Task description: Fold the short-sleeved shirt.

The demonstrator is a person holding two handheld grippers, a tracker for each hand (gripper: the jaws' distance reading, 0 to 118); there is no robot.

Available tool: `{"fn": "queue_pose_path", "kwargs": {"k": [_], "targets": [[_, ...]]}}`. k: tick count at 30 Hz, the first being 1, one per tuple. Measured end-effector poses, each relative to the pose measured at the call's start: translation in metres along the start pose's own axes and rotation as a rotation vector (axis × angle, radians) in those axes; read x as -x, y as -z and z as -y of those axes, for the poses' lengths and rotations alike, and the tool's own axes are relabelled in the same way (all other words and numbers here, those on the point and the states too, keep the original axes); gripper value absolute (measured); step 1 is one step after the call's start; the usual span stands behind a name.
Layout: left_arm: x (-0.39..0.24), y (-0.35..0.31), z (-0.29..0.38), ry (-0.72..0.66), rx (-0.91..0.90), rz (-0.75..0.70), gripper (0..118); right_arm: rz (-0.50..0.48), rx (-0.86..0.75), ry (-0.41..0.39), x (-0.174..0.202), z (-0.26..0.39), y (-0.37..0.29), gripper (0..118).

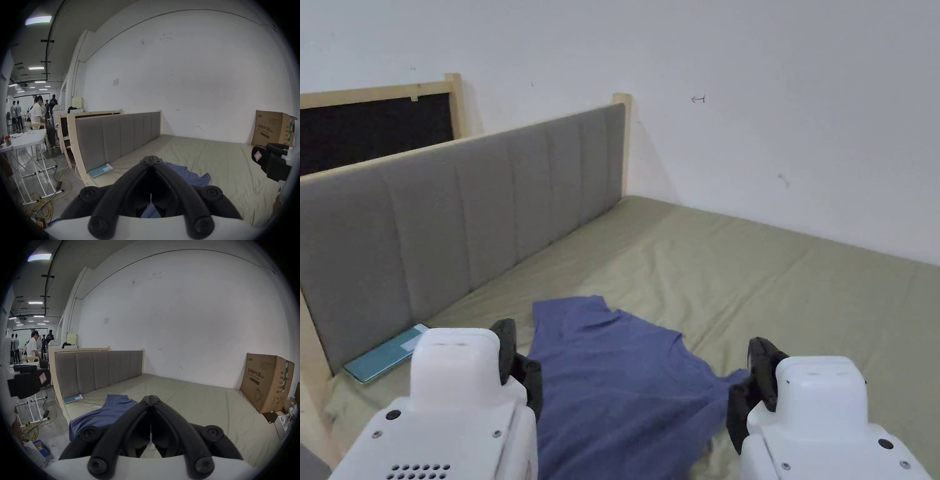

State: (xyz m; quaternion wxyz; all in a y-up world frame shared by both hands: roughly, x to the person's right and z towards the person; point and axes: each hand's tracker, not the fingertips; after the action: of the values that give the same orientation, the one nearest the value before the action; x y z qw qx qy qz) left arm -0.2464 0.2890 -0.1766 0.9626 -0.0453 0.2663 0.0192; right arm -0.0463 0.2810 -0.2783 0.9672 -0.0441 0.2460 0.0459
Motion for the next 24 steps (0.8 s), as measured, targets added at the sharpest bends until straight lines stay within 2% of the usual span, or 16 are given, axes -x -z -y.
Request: {"fn": "queue_pose_path", "kwargs": {"k": [4,8,12,15,17,19,20,21,24], "targets": [[-0.003,0.047,0.021,-0.02,0.142,0.065,0,-0.001,0.046,0.0,-0.002,0.013,0.007,0],[-0.015,0.105,0.066,0.034,0.318,0.093,0,0.007,0.123,0.013,-0.01,0.03,0.019,0],[-0.022,0.167,0.117,-0.064,0.562,0.187,0,0.014,0.2,0.041,-0.019,0.05,0.033,0],[-0.044,0.199,0.136,0.064,0.631,0.197,2,0.02,0.247,0.044,-0.026,0.063,0.043,0],[-0.053,0.216,0.142,0.068,0.642,0.258,13,0.028,0.274,0.045,-0.032,0.069,0.05,0],[-0.059,0.231,0.142,0.012,0.68,0.269,71,0.037,0.293,0.053,-0.037,0.075,0.056,0],[-0.061,0.237,0.141,-0.013,0.681,0.267,94,0.045,0.303,0.062,-0.04,0.078,0.059,0],[-0.064,0.24,0.139,-0.021,0.671,0.264,99,0.046,0.313,0.071,-0.043,0.08,0.061,0],[-0.074,0.257,0.138,-0.012,0.671,0.266,99,0.053,0.34,0.088,-0.05,0.087,0.068,0]]}}
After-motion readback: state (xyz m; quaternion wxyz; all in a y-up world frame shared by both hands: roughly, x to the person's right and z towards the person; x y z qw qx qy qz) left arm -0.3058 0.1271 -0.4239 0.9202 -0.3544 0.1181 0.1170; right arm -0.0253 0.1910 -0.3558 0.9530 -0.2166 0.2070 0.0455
